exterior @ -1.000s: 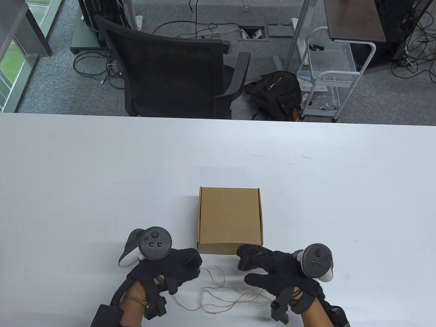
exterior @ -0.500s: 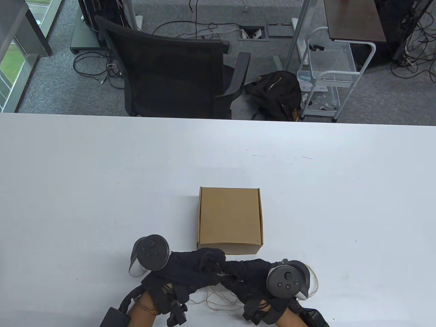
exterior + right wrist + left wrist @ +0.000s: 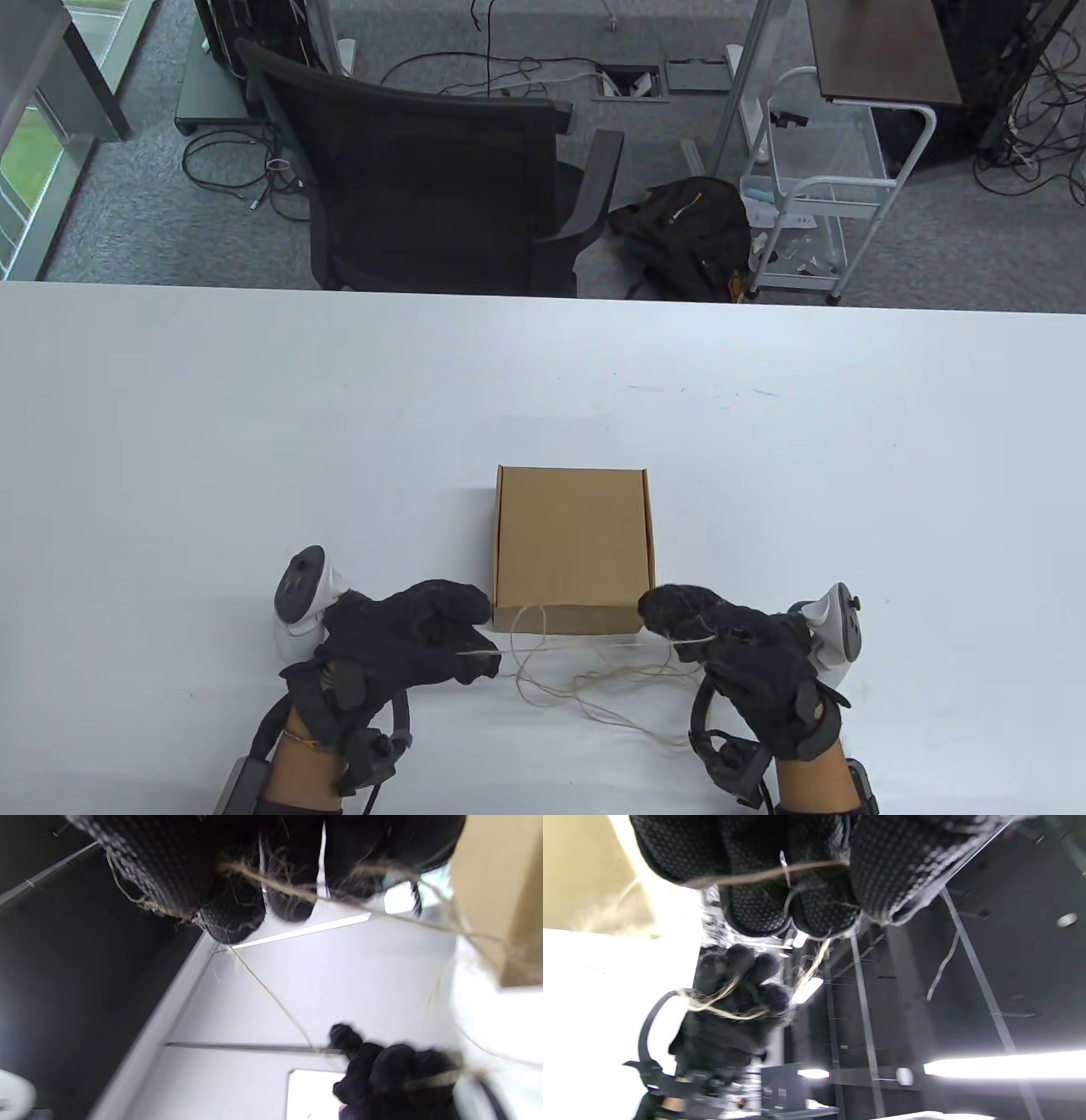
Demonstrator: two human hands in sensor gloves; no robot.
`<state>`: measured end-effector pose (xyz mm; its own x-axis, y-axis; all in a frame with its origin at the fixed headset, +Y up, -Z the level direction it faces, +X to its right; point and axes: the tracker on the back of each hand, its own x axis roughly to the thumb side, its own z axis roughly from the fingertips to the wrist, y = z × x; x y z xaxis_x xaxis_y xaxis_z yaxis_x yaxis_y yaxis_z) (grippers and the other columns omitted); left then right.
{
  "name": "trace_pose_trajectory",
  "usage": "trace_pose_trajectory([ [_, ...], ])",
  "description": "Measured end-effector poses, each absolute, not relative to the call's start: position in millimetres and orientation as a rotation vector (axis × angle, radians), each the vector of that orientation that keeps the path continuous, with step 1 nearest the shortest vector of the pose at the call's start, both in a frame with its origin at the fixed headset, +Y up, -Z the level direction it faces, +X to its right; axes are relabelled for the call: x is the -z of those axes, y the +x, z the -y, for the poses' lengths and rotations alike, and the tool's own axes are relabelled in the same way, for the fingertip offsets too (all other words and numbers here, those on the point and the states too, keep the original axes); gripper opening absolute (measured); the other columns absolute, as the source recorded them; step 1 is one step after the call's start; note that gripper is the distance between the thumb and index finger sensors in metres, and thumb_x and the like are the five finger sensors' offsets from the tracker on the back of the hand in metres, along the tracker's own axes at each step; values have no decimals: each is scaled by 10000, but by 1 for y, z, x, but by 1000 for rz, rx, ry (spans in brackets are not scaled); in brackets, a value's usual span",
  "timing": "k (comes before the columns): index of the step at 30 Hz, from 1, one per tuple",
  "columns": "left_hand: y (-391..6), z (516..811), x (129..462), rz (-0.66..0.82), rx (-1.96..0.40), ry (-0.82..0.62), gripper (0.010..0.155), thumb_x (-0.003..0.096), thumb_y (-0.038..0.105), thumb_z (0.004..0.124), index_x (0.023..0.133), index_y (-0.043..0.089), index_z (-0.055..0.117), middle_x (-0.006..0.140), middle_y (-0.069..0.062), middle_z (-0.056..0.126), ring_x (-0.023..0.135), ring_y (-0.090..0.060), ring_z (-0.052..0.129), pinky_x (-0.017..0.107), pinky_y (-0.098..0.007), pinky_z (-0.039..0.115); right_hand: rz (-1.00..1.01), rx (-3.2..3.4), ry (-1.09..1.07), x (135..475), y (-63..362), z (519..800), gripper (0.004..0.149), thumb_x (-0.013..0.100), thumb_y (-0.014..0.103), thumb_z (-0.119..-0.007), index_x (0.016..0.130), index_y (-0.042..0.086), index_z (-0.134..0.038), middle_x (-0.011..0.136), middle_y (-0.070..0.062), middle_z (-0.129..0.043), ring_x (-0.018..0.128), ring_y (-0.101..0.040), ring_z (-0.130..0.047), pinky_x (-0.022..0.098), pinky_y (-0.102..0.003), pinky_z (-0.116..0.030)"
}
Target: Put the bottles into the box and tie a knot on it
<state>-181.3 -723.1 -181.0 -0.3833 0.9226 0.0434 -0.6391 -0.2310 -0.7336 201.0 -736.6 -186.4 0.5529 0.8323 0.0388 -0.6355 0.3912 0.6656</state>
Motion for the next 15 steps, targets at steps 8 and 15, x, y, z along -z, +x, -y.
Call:
trace_pose_trajectory([
  [8, -206, 734, 191, 420, -1600, -193, 648, 504, 361, 926, 1073, 172, 680, 832, -1, 1011, 819, -362, 980, 654, -626, 743, -112, -1428, 377, 195, 211, 743, 413, 498, 339, -849, 799, 61, -899, 463, -48, -1040, 317, -197, -1019, 373, -479, -884],
  [15, -195, 748, 194, 18, -1268, -28, 643, 521, 339, 883, 1085, 164, 627, 872, -11, 971, 824, -372, 972, 648, -617, 753, 342, -2124, 186, 196, 204, 743, 416, 466, 360, -835, 810, 140, -916, 765, -150, -882, 607, -353, -896, 526, -601, -728],
])
